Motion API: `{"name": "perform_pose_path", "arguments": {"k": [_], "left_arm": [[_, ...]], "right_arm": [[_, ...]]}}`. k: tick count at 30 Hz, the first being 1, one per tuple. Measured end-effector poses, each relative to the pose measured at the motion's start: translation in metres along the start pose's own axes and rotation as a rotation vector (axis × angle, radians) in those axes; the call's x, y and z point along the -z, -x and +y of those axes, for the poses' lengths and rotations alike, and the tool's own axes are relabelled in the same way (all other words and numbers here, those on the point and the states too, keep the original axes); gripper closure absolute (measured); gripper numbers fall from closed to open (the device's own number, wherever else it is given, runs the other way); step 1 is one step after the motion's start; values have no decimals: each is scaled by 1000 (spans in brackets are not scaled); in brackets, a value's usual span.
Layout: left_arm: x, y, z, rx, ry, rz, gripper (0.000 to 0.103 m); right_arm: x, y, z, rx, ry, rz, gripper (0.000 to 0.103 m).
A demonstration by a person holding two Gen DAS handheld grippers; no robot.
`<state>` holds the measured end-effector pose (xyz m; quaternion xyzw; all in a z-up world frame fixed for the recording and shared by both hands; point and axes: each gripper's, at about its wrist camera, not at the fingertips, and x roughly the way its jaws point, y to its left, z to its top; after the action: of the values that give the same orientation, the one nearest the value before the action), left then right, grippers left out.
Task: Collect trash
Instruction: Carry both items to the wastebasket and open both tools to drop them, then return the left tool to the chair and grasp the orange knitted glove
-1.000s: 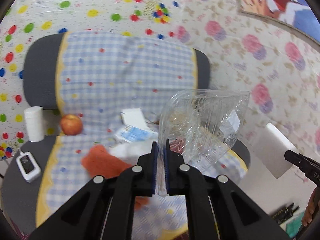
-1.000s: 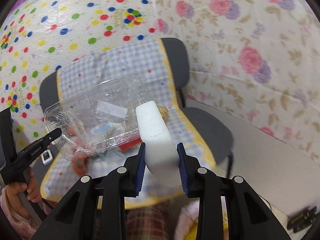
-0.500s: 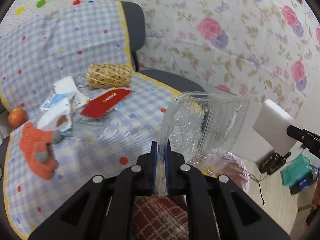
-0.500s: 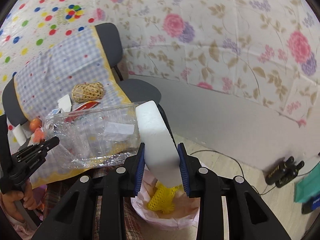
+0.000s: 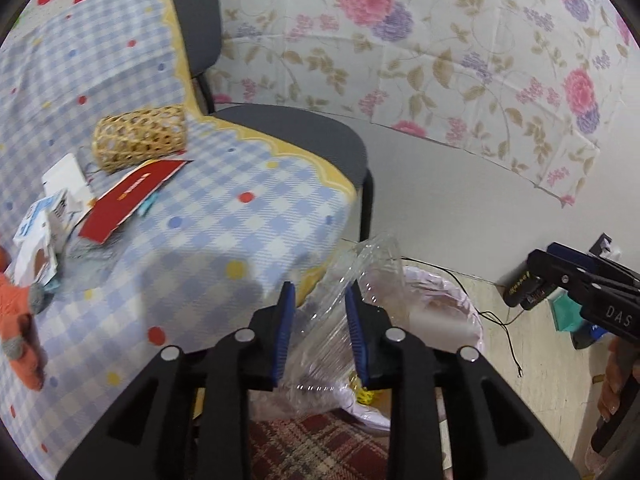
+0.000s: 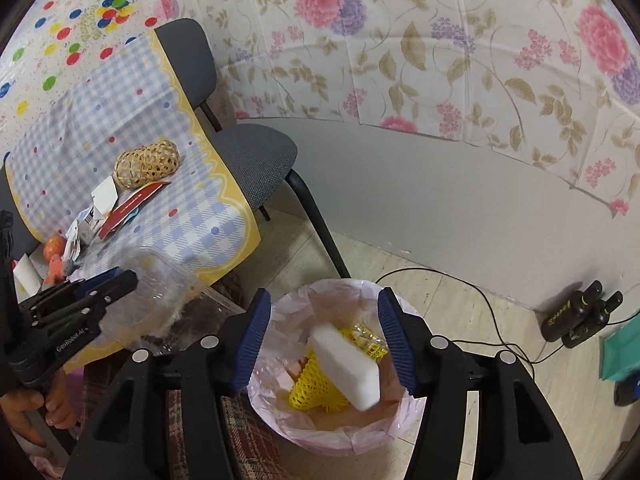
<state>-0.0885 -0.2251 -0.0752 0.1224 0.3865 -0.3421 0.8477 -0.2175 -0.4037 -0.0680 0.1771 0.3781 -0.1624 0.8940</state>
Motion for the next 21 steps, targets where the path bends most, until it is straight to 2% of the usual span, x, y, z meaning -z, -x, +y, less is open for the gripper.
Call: {"name": "perform_pose_path", "arguments": {"k": [1,2,3,5,8,10,11,15,21], "left_arm": [[-1,-2,-3,24,-8,-1,78],[-1,-4,-6,46,-16,2,74],[-2,-6,-9,57,-21,6,66],[-4,-13,-16,61,-43,7,62],[-6,-19,-25,54,-75,13,43],[-7,-20,-29,72,-94,13,38],[-7,-19,-31,80,-105,7,31],[-10,-12,-33,152,-99,-16,28],[-12,7,-23,111,-79,-86,28]], "right_arm": [[0,0,0,0,1,-2,46],[0,0,0,3,2,-5,46],[-1,1,0,5,3,-7,46],[-2,3,-1,10,-2,-16,46],[-4,9,-4,15,-11,-28,43],[-5,15,-6,14,-21,-44,39],[-6,17,-7,14,-26,-51,39],[-11,27,-9,14,-36,-83,37],[-18,39,-1,-1,-14,-128,37]]}}
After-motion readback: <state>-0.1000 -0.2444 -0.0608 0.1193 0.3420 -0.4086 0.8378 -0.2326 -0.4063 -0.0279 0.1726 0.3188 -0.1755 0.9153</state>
